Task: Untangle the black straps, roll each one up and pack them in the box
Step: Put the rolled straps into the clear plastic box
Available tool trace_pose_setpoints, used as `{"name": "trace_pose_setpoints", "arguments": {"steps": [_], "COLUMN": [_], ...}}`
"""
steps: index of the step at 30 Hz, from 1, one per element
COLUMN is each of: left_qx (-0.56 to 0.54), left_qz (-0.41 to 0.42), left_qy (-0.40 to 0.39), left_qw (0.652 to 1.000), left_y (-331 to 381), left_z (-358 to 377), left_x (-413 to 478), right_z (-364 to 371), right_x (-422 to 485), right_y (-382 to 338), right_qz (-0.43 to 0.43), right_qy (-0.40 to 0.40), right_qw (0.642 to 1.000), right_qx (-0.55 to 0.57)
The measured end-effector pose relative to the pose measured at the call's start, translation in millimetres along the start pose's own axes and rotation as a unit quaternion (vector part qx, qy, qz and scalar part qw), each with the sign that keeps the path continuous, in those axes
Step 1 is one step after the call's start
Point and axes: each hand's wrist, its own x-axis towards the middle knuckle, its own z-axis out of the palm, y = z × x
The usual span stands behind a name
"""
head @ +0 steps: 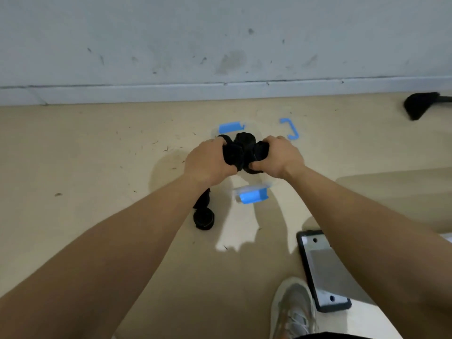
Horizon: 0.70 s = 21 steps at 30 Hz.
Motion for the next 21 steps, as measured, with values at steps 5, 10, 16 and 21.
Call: {"name": "trace_pose_setpoints", "arguments": {"steps": [5,10,16,21], "left_qx": [0.059,0.189,0.273,0.308], "left_qz": [0.002,0.025,0.038,0.004], "left_qy": [-0.042,-0.022,-0.024,-0.017], "left_qw": [0.997,0.981,0.961,0.951], "left_y": [-3.4,-18.5,-20.1,-13.0], "left_z": [36.6,60.1,74.8,83.3], "left_x": [37.2,67.7,83.3,84.3], "right_z": [22.6,41.6,74.0,95.9], "right_x": [23.9,53.6,77.5,74.2], "right_y": [16.3,12.4,10.9,5.4], "right_qz": [-0.005,-0.058,-0.092,-0.051], "right_qy": [-0.030,0.005,0.007,0.029], "right_qw": [0.998,0.982,0.965,0.975], "right_qx": [-0.064,-0.180,-0.245,-0.213]}}
